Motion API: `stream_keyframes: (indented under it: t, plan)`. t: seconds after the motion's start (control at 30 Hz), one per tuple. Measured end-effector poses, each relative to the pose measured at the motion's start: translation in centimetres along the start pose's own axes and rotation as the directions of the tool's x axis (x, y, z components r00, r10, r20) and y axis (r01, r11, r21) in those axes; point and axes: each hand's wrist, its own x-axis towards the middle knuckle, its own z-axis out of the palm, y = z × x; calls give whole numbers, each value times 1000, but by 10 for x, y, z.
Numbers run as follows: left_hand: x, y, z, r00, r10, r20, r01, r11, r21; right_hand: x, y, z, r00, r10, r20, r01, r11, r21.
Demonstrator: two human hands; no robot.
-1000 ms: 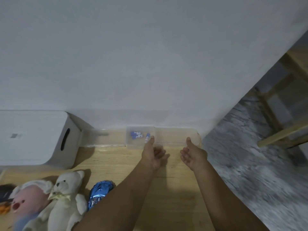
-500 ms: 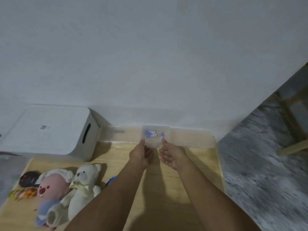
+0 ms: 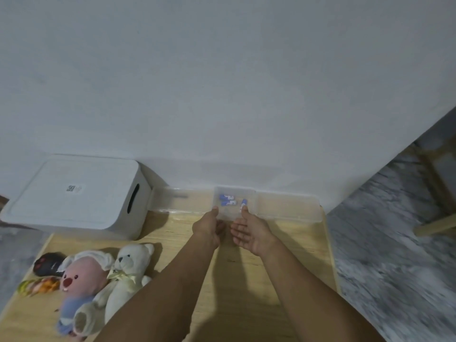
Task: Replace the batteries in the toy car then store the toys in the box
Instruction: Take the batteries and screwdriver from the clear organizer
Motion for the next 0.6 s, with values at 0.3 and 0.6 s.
stream_keyframes:
  t: [0.3,0.6]
  plan:
    - [8,4,-5,998,-49,50,47,998,32,-5,0,5,998,-28,-58,31,998,47]
    - [3,10,-11,983,-91,158,115,983,-145,-18,-10,16,996,-46,-70,53,995,87]
